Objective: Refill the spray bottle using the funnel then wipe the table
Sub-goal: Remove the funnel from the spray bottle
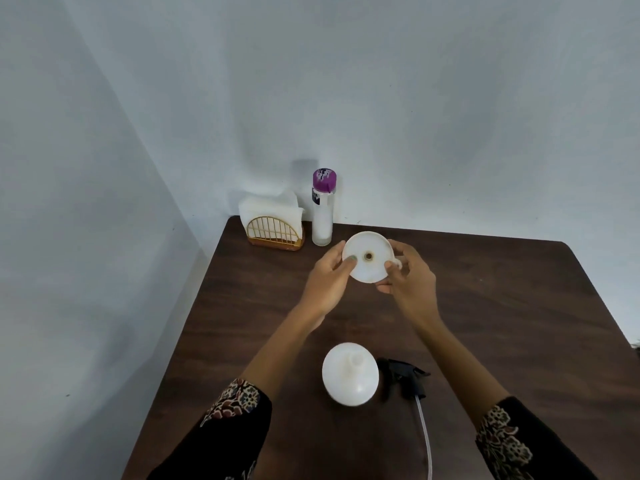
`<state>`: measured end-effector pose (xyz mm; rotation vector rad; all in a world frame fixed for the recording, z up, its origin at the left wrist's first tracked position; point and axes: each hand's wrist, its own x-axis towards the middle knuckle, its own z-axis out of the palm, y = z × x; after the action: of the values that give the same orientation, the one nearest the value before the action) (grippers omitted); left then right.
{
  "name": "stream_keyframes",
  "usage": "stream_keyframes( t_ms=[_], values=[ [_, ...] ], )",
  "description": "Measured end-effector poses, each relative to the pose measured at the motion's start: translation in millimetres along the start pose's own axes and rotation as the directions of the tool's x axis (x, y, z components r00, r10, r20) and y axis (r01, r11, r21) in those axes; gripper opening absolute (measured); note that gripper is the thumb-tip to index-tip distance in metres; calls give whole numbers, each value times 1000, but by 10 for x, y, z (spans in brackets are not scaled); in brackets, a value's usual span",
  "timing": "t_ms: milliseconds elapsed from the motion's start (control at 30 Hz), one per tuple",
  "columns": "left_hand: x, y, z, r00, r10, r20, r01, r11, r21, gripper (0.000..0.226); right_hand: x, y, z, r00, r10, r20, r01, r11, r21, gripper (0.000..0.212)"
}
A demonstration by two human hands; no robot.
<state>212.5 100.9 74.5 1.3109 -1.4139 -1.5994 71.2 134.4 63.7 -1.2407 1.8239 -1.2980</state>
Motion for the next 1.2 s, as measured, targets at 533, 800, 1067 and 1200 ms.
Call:
stream_keyframes(
  t_ms=[533,800,1067,1200],
  values=[
    [1616,-640,305,969,-243,45,208,901,381,80,1245,825,547,948,215,235,-157,957,-244,86],
    [1752,-725,350,969,-246,7,208,837,507,82,1331,857,543,939,223,260,-159,956,-247,92],
    [1119,-739,138,987,-158,-15,156,954,254,66,993,765,180,970,234,68,-201,927,-316,79],
    [390,-824,18,994,-86,-73,96,984,148,57,576,809,-177,964,260,51,-226,906,-358,48]
  ],
)
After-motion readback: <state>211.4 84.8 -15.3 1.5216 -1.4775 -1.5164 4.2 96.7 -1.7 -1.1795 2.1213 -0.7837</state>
